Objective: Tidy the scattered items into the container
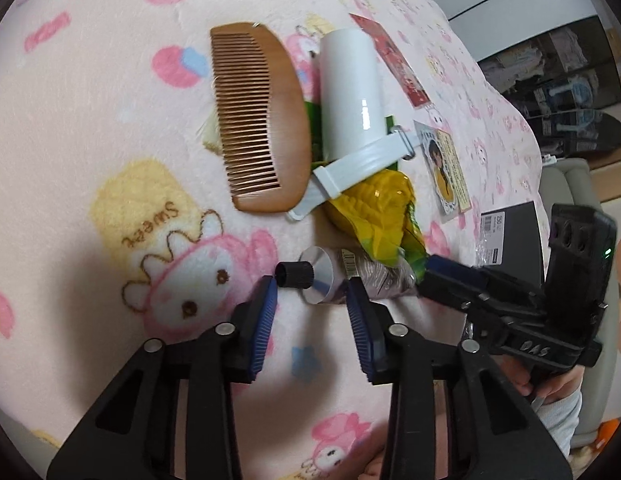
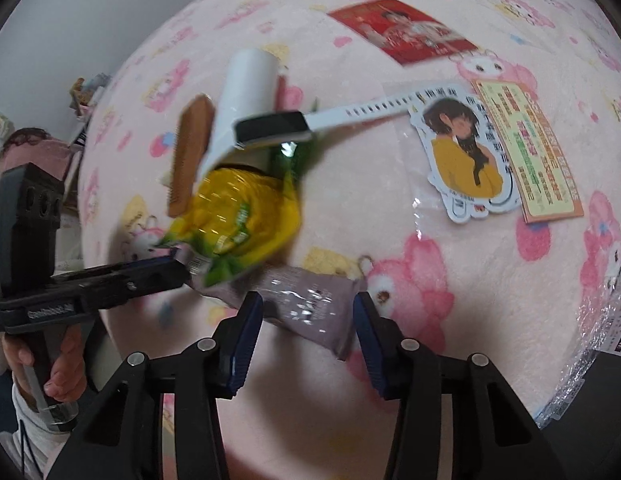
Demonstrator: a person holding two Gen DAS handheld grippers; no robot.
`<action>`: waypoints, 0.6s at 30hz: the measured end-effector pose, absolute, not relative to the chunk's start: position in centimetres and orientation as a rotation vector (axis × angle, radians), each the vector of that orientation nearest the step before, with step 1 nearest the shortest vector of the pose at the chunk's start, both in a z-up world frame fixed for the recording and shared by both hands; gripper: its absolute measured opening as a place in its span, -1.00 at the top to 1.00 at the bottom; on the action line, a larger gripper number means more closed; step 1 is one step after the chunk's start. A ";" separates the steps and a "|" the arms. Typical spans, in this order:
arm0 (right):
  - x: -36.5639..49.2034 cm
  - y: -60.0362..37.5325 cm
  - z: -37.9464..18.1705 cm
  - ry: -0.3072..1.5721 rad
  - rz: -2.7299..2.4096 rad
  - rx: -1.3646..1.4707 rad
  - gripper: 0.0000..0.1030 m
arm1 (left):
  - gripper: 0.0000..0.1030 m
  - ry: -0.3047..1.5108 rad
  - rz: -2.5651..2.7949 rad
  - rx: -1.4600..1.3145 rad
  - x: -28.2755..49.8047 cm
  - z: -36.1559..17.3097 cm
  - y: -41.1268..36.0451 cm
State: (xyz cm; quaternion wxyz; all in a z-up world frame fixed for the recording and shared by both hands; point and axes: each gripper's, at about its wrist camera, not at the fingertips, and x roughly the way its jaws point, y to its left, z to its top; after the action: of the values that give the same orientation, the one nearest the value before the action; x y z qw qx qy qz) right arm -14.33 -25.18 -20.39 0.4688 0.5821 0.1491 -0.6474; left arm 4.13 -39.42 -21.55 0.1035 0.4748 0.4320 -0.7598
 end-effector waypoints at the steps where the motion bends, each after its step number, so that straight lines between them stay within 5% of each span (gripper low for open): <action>1: -14.2 -25.2 -19.9 0.346 -1.579 1.410 0.20 | 0.40 1.270 -2.251 1.393 4.3 -21.2 -39.3; 12: -14.6 -25.9 -19.3 0.377 -1.598 1.431 0.20 | 0.46 1.283 -2.223 1.345 5.1 -20.6 -38.7; 14: -15.9 -22.8 -19.5 0.318 -1.596 1.491 0.11 | 0.45 1.295 -2.226 1.326 5.3 -20.5 -39.1; 16: -17.1 -21.8 -20.3 0.246 -1.571 1.556 -0.23 | 0.40 1.311 -2.224 1.318 5.2 -20.7 -39.4; 18: -17.9 -21.5 -21.3 0.180 -1.538 1.614 -0.27 | 0.30 1.333 -2.209 1.334 4.8 -21.3 -39.6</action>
State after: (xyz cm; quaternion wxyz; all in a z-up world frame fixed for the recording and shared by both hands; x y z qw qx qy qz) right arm -17.89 -21.48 -21.35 0.4373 0.6490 0.0724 -0.6183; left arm 4.79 -39.65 -21.34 0.1181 0.4559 0.4558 -0.7553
